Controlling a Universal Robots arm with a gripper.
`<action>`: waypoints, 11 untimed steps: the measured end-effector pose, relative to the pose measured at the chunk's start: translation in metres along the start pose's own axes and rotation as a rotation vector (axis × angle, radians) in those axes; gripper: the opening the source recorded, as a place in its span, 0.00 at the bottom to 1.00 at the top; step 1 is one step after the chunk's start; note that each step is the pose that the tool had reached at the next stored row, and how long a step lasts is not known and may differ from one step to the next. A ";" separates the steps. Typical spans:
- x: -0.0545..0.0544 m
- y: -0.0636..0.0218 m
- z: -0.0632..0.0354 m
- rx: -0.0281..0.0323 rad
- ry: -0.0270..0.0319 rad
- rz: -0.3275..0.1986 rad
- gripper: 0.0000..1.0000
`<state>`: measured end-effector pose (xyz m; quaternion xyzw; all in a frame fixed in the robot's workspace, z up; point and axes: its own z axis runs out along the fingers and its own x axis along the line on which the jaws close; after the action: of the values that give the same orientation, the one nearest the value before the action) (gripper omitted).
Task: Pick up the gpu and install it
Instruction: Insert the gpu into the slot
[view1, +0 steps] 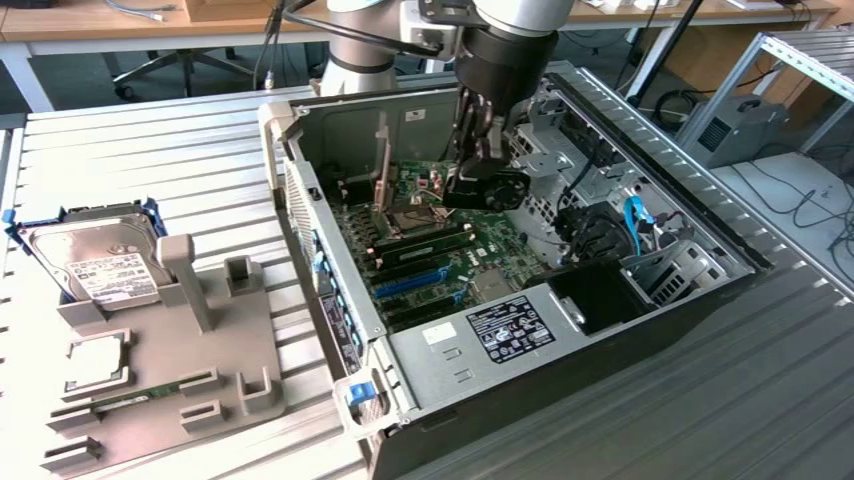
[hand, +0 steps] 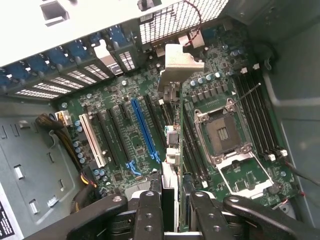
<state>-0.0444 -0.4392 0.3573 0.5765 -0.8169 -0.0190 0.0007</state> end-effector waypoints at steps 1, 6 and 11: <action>0.000 0.0000 0.0000 -0.0002 0.0002 -0.005 0.26; 0.000 0.0000 0.0000 -0.0007 0.0012 -0.035 0.26; 0.000 0.0000 0.0000 -0.0016 0.0025 -0.077 0.26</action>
<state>-0.0444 -0.4392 0.3574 0.6077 -0.7940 -0.0189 0.0015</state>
